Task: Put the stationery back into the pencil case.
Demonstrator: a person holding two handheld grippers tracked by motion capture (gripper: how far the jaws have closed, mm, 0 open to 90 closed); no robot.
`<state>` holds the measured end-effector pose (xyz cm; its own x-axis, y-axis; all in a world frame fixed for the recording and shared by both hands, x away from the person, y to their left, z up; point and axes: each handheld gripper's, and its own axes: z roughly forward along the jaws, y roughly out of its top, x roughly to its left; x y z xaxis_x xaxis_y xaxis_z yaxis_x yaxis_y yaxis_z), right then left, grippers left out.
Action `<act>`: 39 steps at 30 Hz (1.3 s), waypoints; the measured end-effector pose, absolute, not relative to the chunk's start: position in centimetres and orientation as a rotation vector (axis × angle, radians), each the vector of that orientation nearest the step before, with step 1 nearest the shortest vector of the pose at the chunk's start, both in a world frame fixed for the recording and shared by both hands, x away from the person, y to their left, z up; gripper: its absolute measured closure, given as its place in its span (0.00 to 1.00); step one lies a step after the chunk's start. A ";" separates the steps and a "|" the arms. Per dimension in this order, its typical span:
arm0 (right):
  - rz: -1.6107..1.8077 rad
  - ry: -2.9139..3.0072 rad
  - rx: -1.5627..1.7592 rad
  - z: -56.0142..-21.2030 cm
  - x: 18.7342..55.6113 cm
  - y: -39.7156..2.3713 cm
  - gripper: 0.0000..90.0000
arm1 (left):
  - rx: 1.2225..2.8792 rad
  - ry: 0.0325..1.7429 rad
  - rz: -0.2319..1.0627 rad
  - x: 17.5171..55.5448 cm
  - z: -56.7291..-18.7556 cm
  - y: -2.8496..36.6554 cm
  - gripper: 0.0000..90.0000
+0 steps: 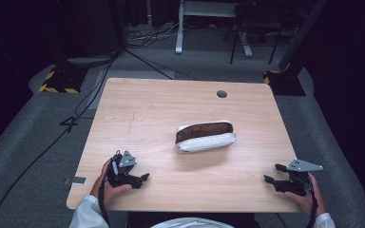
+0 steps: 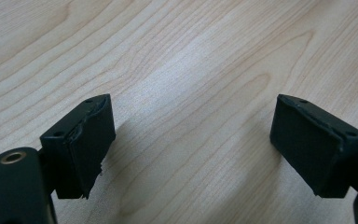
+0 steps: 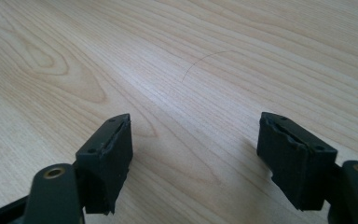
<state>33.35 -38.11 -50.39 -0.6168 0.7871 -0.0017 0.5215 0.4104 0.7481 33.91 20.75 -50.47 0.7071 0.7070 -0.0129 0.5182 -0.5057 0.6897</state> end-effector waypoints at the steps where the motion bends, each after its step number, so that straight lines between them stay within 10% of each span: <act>1: 1.038 2.315 1.130 -50.4 33.3 -38.1 0.29 | 2.221 0.931 0.349 33.9 -50.5 20.7 0.16; 39: 1.025 2.303 1.148 -50.4 33.4 -38.1 0.26 | 2.224 0.932 0.348 34.1 -50.5 20.7 0.15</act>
